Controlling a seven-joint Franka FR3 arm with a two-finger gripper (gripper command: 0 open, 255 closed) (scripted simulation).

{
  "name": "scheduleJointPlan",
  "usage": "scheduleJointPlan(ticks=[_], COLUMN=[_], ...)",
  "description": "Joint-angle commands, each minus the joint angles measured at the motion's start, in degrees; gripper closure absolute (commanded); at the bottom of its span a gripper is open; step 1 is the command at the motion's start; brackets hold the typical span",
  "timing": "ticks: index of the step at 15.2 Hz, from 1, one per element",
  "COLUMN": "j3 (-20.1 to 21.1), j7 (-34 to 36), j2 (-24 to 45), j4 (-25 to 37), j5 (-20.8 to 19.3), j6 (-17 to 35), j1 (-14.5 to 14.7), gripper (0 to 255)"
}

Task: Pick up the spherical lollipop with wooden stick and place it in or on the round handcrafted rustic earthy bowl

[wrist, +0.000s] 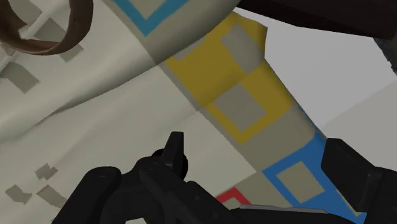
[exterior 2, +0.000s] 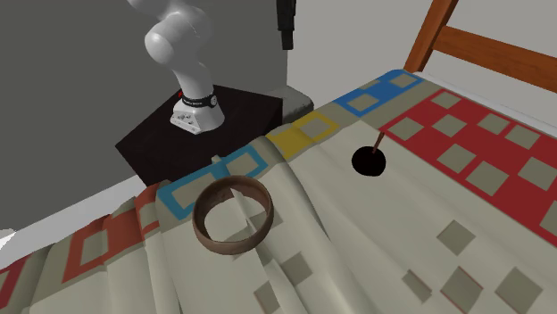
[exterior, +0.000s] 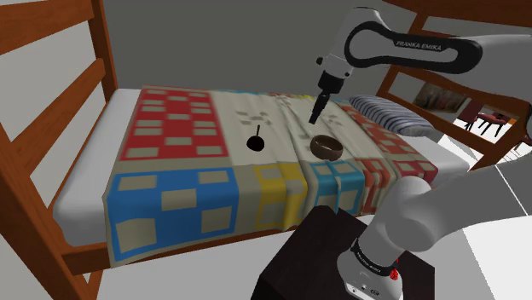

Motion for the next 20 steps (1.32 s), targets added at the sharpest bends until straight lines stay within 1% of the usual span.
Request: scheduleJointPlan(ticks=[1, 4, 7, 10, 12, 13, 15, 17, 20], j3=[-3.7, -9.1, -14.3, -18.9, -21.1, -21.9, -22.5, -21.8, -19.6], j7=[-6.4, -15.9, -26.2, -37.2, -44.8, -48.6, -55.6, -61.8, -69.1], j2=[3.4, 9.5, 16.7, 25.0, 31.2, 34.4, 41.0, 47.4, 56.4], j4=[0.8, 3.4, 7.3, 12.3, 16.3, 18.5, 23.3, 28.6, 37.3], j5=[0.9, 3.7, 8.2, 14.7, 20.0, 22.8, 28.3, 33.3, 39.3], j6=[3.0, 6.4, 8.7, 9.4, 8.8, 8.1, 6.2, 3.7, -0.6], j1=[1.3, 3.8, 6.5, 9.0, 9.8, 9.8, 9.0, 7.0, 3.3], gripper=[0, 0, 0, 0, 0, 0, 0, 0, 0])
